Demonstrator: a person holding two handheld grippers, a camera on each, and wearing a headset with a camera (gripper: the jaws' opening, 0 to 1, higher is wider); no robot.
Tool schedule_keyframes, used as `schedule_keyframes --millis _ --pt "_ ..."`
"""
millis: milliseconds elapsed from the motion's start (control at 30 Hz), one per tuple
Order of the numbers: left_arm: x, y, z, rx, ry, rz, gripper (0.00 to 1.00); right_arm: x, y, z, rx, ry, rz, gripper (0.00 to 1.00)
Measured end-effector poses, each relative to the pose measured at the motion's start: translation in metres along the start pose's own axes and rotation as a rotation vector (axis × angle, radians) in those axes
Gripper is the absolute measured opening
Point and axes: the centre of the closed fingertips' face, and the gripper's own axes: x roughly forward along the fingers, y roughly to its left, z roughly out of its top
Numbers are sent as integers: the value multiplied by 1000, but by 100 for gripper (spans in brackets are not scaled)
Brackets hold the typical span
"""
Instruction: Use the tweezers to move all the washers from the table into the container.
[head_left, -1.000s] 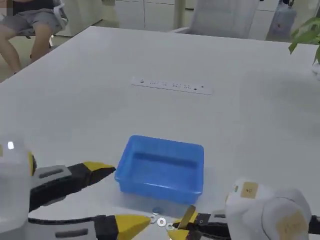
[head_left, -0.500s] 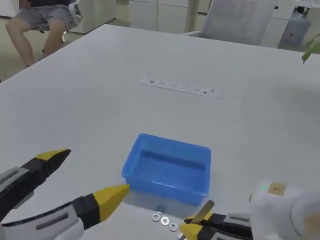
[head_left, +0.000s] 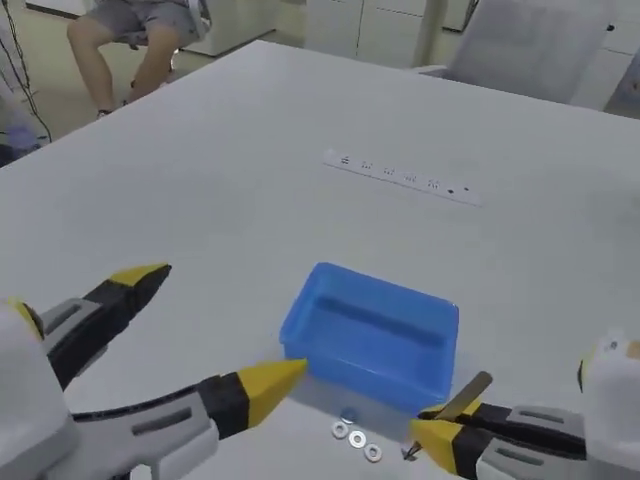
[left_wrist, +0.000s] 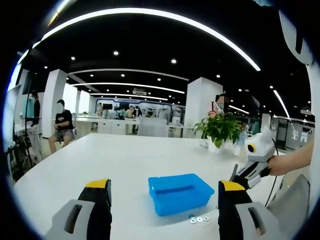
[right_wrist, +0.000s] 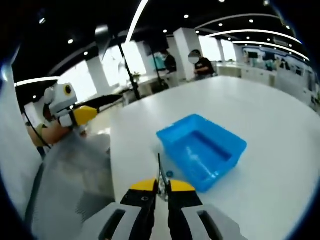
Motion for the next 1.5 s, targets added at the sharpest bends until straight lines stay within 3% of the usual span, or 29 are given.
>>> schedule_keyframes --millis 67,100,400,800,967,1133,1233,1400,1500 --pt "0 1 -1 3 5 8 92 -2 -3 2 -55 35 -4 4" --pt "-1 12 -5 12 9 12 92 -2 -4 4 -68 41 -5 4" --pt "-4 16 6 39 -47 60 99 -7 -16 28 -121 33 -20 4" --pt "-3 15 7 45 -45 59 97 3 -39 50 -123 0 -78 4" --pt "-5 18 6 45 -45 67 96 7 -49 54 -102 -9 -100 5" --pt "-5 12 11 29 -70 39 96 12 -62 53 -15 -25 -139 5" --pt "-4 12 7 38 -46 38 97 14 -62 54 32 -57 -146 4" --pt "-1 8 -1 31 -6 19 95 17 -63 48 70 -59 -175 4" --pt "2 -7 -7 22 31 -50 94 19 -67 46 87 -72 -216 4"
